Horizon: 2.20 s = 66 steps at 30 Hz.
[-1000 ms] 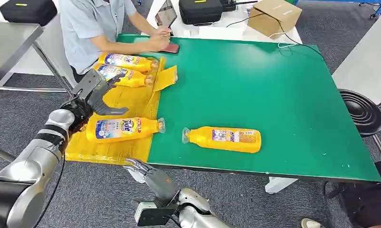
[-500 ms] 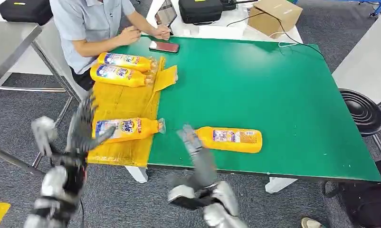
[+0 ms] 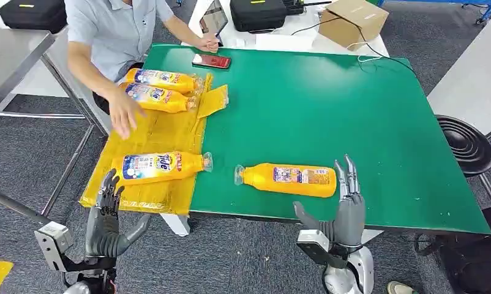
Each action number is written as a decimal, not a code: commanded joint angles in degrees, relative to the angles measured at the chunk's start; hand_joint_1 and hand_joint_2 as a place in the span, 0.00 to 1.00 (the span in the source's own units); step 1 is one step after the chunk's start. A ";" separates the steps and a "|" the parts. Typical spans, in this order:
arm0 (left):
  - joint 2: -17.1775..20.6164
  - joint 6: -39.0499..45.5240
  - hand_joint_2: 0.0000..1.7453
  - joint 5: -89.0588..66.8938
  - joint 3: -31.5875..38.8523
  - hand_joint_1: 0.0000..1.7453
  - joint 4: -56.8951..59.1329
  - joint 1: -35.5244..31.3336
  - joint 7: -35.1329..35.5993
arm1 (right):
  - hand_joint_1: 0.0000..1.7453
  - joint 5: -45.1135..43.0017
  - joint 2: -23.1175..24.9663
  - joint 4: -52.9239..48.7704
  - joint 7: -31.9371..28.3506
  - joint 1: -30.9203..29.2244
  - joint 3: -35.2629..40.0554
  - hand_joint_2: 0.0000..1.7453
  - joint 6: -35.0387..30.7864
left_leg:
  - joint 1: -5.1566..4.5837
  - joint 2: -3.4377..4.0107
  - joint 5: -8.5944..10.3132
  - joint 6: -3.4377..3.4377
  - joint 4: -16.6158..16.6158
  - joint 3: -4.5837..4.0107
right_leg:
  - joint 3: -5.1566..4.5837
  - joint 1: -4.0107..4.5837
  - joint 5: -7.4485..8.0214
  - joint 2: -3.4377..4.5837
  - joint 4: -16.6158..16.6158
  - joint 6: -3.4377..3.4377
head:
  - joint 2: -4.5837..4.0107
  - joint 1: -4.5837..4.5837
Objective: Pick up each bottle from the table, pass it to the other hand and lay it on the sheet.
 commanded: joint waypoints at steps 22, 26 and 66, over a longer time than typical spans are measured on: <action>-3.64 -0.97 1.00 -0.19 -12.51 0.00 8.99 -9.39 -4.36 | 0.00 22.42 -6.55 53.27 18.26 -32.59 2.19 1.00 8.95 | -0.08 -0.03 0.16 0.10 -0.04 0.19 | 0.26 -0.14 0.10 -0.07 -0.03 0.13 | 0.00 0.00; -3.60 -0.95 1.00 -0.20 -12.56 0.00 9.10 -9.31 -4.38 | 0.00 22.92 -6.63 53.64 18.59 -32.66 2.47 1.00 8.60 | -0.08 -0.07 0.16 0.11 -0.03 0.15 | 0.24 -0.15 0.10 -0.10 -0.02 0.13 | 0.00 0.00; -3.87 5.79 1.00 3.86 -6.03 0.00 7.10 -6.14 -2.53 | 1.00 5.42 3.01 43.43 5.20 -25.74 -3.10 1.00 18.86 | -0.01 0.27 0.06 0.02 -0.08 0.75 | 0.77 -0.06 0.12 0.27 -0.07 0.05 | 0.00 0.02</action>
